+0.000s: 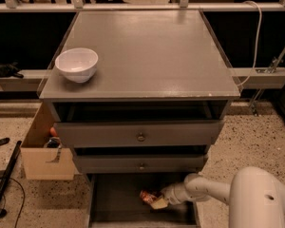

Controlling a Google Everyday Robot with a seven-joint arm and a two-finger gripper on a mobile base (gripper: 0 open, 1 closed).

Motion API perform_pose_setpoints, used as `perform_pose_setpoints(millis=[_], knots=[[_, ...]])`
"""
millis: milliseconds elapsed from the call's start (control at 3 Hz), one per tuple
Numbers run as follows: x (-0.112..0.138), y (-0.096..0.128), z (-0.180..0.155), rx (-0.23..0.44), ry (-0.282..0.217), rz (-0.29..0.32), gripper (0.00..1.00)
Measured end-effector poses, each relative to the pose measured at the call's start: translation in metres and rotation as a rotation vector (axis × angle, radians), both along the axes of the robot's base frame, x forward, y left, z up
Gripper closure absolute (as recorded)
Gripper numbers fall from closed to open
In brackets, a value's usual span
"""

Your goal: Place coke can into bottom drawer

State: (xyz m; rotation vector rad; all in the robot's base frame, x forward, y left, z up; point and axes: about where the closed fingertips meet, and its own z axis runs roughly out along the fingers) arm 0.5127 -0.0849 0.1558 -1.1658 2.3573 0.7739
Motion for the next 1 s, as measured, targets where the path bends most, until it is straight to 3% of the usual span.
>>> perform_pose_setpoints(millis=[333, 667, 1000], knots=[[0.0, 0.0, 0.0, 0.0, 0.0, 0.0, 0.81], [0.0, 0.0001, 0.0, 0.0, 0.0, 0.0, 0.5], [-0.0001, 0.0001, 0.0, 0.0, 0.0, 0.0, 0.27]])
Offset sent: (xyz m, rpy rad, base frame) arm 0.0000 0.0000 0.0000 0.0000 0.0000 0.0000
